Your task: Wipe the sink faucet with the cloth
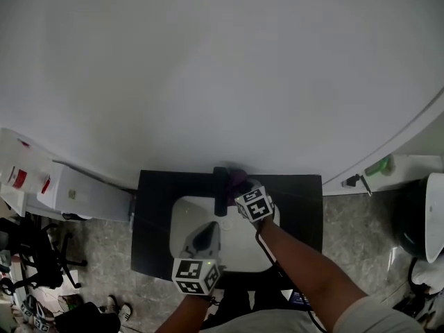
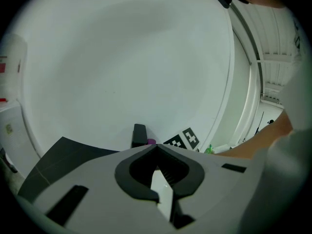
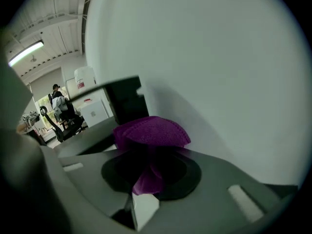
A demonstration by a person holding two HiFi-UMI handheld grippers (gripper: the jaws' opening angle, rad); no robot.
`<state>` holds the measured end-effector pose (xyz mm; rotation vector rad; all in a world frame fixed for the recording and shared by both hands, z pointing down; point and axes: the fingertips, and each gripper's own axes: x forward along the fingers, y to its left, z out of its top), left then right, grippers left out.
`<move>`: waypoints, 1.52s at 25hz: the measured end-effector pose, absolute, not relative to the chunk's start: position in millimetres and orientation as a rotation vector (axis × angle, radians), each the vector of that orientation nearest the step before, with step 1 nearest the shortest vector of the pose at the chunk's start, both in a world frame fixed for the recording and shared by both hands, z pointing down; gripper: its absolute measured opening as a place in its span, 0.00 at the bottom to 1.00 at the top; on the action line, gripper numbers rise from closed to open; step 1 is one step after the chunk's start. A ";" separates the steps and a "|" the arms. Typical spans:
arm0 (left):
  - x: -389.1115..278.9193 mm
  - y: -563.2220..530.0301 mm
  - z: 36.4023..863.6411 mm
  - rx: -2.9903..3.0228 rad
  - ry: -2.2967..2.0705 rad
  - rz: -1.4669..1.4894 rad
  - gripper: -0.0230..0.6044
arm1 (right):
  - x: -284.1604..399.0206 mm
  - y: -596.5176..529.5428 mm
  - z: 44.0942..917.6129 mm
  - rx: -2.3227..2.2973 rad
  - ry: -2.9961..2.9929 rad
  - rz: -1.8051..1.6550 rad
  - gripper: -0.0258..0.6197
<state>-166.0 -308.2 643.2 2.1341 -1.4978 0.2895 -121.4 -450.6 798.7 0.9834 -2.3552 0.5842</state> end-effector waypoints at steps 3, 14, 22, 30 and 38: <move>-173.1 -309.7 646.0 2.125 -1.499 0.286 0.04 | -121.7 -448.7 825.0 0.926 -2.307 0.631 0.15; -169.3 -311.2 618.2 2.181 -1.493 0.271 0.04 | -126.4 -450.1 734.0 0.957 -2.452 0.445 0.15; -173.6 -305.3 611.7 2.185 -1.475 0.270 0.04 | -117.2 -437.2 781.9 0.908 -2.323 0.502 0.15; -167.4 -290.4 583.6 2.205 -1.466 0.240 0.04 | -150.7 -441.5 633.4 0.898 -2.478 0.303 0.15; -186.1 -273.5 584.1 2.170 -1.499 0.222 0.04 | -156.3 -355.9 671.0 0.743 -2.468 0.414 0.15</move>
